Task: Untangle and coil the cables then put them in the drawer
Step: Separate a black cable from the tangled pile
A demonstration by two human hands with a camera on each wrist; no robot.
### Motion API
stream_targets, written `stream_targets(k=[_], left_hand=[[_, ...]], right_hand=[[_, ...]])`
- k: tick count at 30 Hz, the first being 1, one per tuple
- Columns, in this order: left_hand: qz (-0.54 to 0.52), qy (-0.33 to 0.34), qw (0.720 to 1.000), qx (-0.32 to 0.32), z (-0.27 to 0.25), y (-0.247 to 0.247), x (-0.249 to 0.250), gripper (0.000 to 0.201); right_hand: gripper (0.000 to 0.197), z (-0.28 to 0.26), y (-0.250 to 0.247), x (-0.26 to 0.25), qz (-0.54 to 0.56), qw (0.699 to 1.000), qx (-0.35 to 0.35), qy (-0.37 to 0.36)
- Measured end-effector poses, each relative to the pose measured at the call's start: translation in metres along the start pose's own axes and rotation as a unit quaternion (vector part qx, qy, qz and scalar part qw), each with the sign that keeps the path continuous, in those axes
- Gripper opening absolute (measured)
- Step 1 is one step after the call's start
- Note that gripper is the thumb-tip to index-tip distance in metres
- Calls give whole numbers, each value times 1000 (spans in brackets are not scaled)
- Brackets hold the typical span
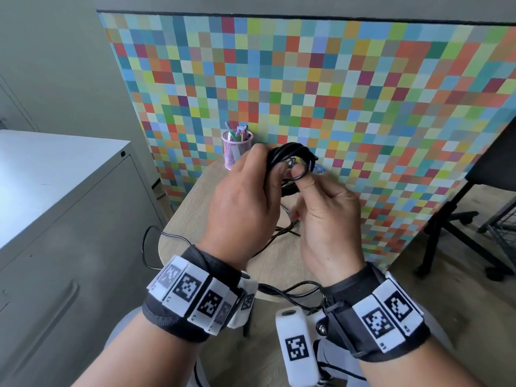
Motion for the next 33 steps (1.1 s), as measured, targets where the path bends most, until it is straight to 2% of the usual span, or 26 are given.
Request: stream_targets(k=[2,4,7,10,13,15,16,19,20,23,25,29,33], left_hand=[[1,-2,1000,12,2,-1,-7,32],[0,-11,999,31,4,-5,-17,30],[3,-21,999,44,6,-8,-27,28],[-11,-35,999,38,4,-6,-30,23],[-27,-52,997,43,2,-8,-30,10],[-35,-56,996,55,2,-12,-30,15],[-41,-61,996,57,2,-13,-30,18],[-61,-63,995,46,2,-12,-27,20],[-67,-62,995,41,2,-11,-25,19],[-76,-61,995,30,2,-10,-18,23],[-84,-61,994,26,3,-10,-16,22],[-106,-64,992,10,3,-11,-15,23],[-162,-80,983,14,5,-15,-15,21]], right_hand=[[27,-1,6,4,-21,998,-41,42],[33,-4,11,5,5,993,-90,76],[21,-9,18,-3,-12,989,-136,61],[15,-7,12,-4,-56,995,-75,45],[11,-5,2,-4,-70,997,-15,22],[2,-5,-2,-3,-69,997,3,14],[10,-4,-5,1,-65,998,11,21],[39,1,-5,11,-18,997,9,71],[42,2,-3,13,-16,996,2,82],[17,2,6,6,-4,997,-38,61],[31,0,9,5,35,996,-48,61],[22,-2,11,3,69,993,-71,67],[35,-1,9,1,104,988,-90,72]])
Point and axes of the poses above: each hand's wrist, its own z-axis towards the middle knuckle, its own y-axis out of the palm, x = y × z, the point moved 7 cm from there along z, towards the middle knuckle, and after that the axes turned 5 degrees about -x, right-handed, at the moved point
